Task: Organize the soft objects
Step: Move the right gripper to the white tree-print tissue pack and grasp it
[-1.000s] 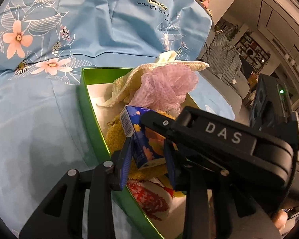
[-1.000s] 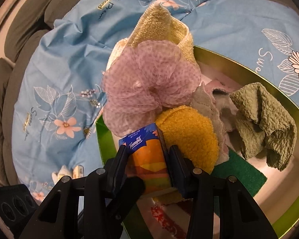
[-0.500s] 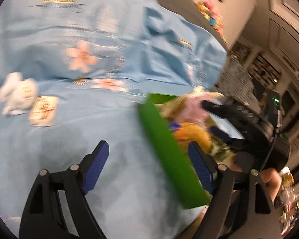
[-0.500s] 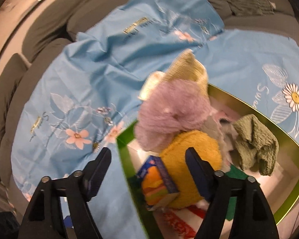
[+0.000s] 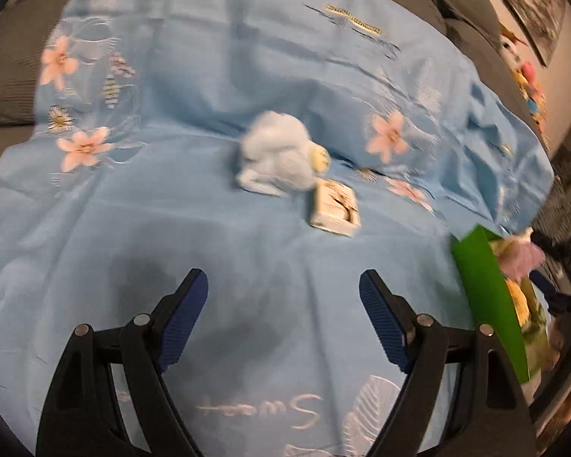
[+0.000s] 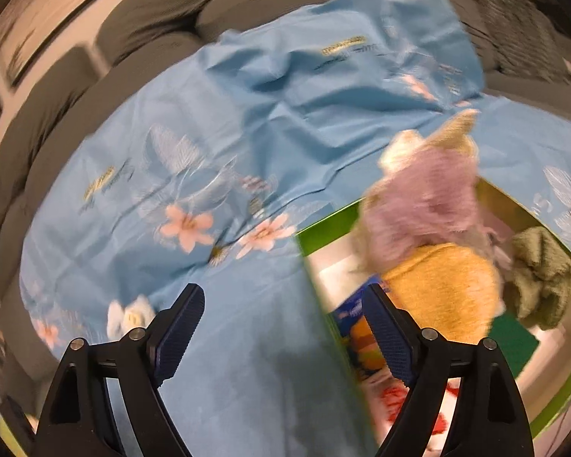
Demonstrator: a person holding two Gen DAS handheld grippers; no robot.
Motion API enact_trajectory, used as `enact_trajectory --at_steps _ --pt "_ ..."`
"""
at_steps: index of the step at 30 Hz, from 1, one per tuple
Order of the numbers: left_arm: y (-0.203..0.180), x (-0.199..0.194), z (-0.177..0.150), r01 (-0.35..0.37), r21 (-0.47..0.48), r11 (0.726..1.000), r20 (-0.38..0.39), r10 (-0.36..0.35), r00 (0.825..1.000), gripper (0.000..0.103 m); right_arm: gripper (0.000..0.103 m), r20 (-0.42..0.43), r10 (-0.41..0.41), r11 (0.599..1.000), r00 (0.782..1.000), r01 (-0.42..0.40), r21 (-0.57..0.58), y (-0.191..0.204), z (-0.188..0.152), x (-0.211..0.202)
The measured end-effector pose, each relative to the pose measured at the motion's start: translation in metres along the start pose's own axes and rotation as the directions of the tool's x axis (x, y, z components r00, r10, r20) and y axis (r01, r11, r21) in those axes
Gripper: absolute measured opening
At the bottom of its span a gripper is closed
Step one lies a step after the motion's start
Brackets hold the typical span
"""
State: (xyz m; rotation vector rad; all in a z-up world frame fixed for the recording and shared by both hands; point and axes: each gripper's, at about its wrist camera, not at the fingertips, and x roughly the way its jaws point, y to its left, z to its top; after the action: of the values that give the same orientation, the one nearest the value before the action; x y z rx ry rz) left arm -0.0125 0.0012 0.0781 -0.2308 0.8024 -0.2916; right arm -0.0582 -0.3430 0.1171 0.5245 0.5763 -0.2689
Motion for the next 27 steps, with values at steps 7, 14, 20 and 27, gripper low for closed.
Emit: enact_trajectory --at_steps 7,14,20,27 --pt "0.028 -0.012 0.010 -0.087 -0.064 0.994 0.054 0.091 0.994 0.081 0.086 -0.061 0.002 0.995 0.998 -0.008 -0.099 0.042 -0.027 0.021" --pt "0.036 -0.019 0.019 -0.047 -0.118 0.992 0.079 0.056 0.995 0.081 0.086 -0.290 0.020 0.979 0.957 -0.078 -0.191 0.119 -0.047 0.092" --pt "0.037 -0.017 0.018 -0.051 -0.105 0.993 0.042 0.056 0.998 0.081 0.086 -0.365 -0.030 0.952 0.930 -0.085 -0.294 0.166 -0.069 0.154" --pt "0.042 -0.014 0.016 -0.103 -0.112 0.988 0.032 0.107 0.994 0.081 0.084 -0.378 -0.056 0.922 0.924 -0.098 -0.375 0.183 -0.078 0.200"
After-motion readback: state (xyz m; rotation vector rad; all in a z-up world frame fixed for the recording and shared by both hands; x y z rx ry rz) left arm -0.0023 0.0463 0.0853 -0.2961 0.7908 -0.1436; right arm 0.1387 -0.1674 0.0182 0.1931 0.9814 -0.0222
